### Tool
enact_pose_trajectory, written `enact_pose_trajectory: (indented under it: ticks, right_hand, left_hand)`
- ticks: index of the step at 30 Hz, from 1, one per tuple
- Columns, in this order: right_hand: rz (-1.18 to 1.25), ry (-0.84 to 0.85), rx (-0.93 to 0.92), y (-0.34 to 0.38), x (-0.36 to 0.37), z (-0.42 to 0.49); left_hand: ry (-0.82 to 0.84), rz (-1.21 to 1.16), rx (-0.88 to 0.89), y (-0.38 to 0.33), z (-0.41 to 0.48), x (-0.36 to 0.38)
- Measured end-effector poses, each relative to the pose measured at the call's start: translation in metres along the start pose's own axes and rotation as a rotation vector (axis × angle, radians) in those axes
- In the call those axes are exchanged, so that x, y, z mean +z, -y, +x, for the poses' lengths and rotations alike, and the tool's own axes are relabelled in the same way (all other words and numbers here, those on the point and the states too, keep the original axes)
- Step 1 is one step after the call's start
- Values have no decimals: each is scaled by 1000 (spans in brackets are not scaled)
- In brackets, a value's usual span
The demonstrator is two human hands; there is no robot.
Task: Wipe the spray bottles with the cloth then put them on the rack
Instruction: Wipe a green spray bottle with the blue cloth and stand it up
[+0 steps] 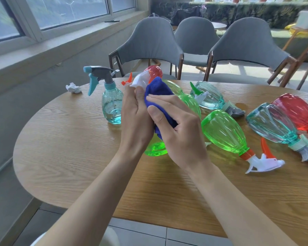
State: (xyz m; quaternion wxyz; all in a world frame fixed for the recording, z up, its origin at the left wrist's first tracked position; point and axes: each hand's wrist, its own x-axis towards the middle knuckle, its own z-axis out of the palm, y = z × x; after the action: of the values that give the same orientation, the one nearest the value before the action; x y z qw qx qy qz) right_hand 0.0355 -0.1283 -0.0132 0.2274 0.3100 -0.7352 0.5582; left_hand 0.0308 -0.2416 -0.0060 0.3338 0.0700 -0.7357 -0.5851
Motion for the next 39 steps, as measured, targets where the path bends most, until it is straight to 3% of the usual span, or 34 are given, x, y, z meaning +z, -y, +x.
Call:
enact_pose_trajectory:
  ticks: [3,10,16,25,32,39]
  right_hand:
    - [10,10,28,-3,-1,3]
    - [138,58,294,-19,-7,6]
    - [278,-50,412,-30,-7,8]
    - [248,-34,445,-27,-10,10]
    - [89,75,401,-22,-3,5]
    - [129,47,432,-27,-3,5]
  left_hand:
    - [6,-63,-43,-6,-1,1]
    - [116,-211,-167,-8,-7,3]
    - [215,-295,-273,-6,-3,-2]
    - [360,-381,-389,7,10,-10]
    - [338,-343,-396,5,13,-10]
    - [352,-402,-419,9,15,-12]
